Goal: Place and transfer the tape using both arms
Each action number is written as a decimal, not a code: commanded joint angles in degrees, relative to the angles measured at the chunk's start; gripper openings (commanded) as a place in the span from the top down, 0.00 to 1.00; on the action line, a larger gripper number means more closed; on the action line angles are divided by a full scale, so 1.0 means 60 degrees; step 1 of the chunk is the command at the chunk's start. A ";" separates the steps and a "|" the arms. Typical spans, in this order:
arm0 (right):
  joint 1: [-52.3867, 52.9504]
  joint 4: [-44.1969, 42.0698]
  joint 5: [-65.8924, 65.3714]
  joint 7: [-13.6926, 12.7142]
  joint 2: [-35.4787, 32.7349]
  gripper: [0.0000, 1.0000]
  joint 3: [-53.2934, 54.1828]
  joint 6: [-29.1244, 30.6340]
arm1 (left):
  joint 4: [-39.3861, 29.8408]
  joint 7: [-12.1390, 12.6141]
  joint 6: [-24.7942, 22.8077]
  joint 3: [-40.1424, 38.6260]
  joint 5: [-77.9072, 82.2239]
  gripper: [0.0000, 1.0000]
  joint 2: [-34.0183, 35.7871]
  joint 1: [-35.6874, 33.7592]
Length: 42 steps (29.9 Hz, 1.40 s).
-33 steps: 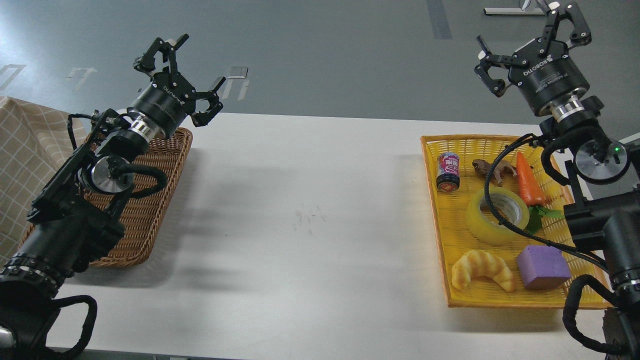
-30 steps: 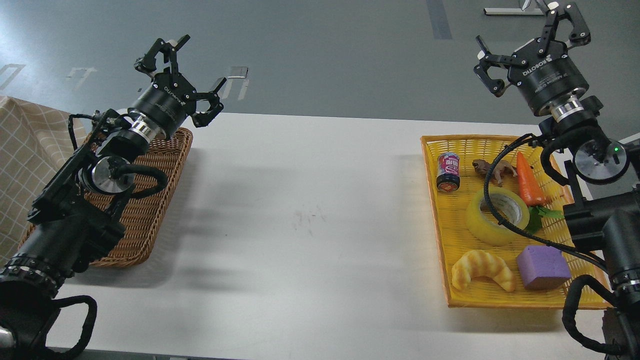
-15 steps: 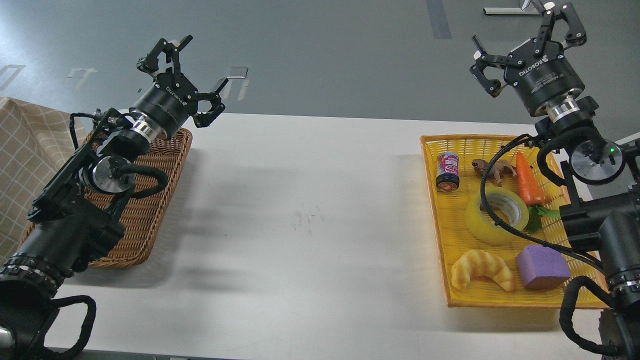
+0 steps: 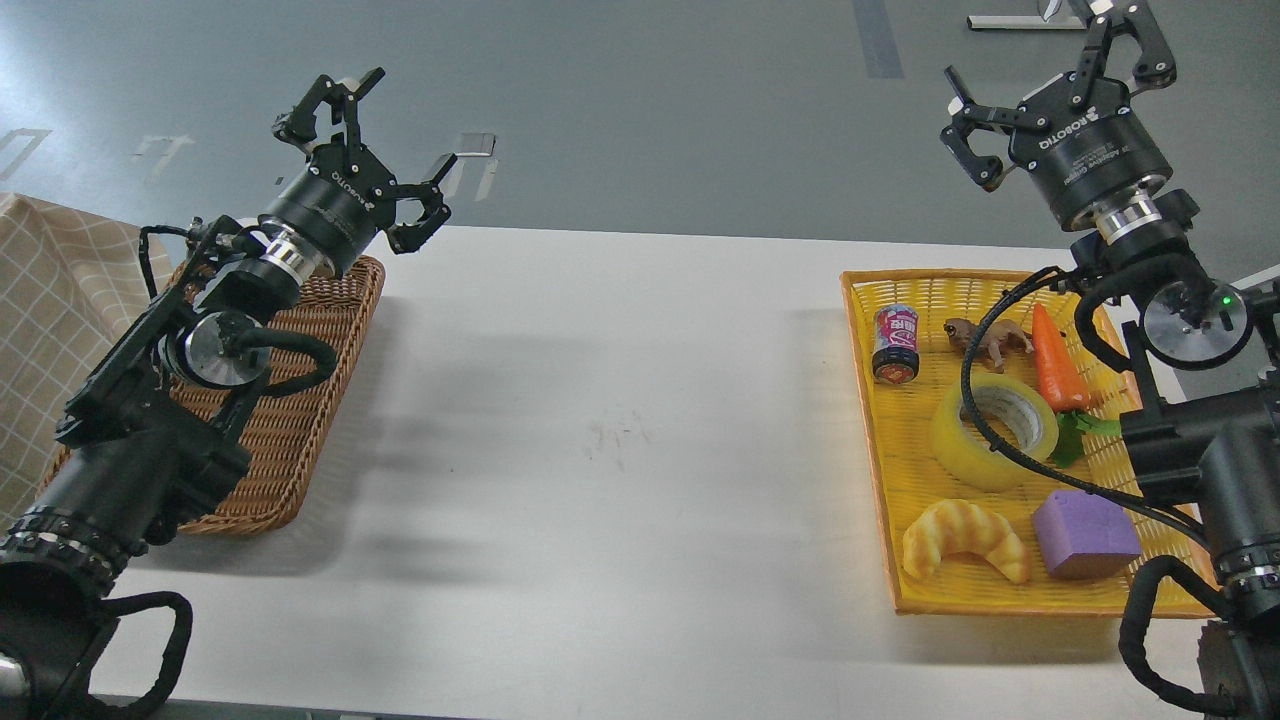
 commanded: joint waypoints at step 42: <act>0.0010 0.0076 0.0000 0.0000 0.0000 0.00 0.0000 0.0000 | -0.0015 -0.0072 0.0000 -0.0014 -0.0058 0.01 0.0025 -0.0048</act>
